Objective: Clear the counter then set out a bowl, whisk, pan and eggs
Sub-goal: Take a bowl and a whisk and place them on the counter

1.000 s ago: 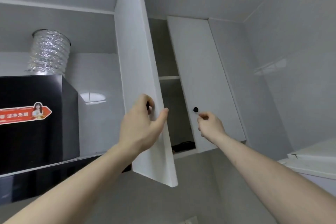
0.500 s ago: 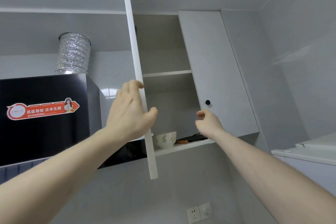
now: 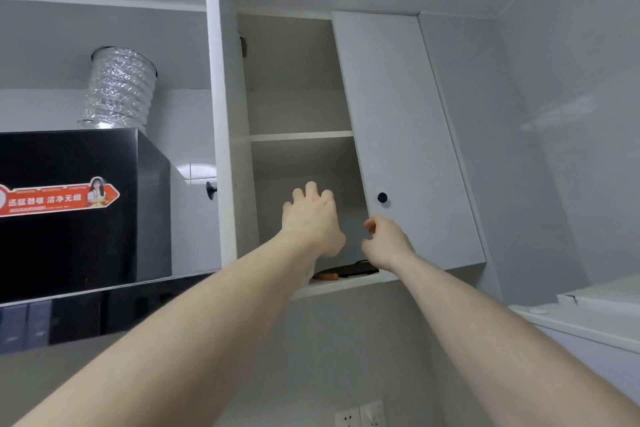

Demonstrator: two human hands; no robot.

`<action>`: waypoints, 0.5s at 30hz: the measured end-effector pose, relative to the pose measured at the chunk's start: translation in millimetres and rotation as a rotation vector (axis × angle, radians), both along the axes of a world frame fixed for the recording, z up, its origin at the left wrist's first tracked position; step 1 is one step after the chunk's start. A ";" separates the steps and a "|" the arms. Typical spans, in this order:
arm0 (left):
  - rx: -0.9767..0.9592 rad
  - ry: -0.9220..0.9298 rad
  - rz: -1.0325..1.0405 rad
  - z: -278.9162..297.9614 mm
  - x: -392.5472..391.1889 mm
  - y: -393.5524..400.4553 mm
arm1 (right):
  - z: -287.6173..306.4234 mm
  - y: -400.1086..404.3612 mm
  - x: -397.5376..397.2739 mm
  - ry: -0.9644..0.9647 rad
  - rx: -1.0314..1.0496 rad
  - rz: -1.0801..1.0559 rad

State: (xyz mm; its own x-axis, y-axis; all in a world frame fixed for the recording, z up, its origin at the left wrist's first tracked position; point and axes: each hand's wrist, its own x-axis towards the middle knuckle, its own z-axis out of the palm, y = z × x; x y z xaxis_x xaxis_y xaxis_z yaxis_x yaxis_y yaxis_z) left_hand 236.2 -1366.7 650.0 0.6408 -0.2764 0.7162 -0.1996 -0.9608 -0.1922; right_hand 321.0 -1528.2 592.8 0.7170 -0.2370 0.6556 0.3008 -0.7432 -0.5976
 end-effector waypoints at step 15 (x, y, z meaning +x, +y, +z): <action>-0.346 0.191 0.181 -81.3 145.6 -6.3 | -27.7 9.5 105.1 0.075 -0.168 0.040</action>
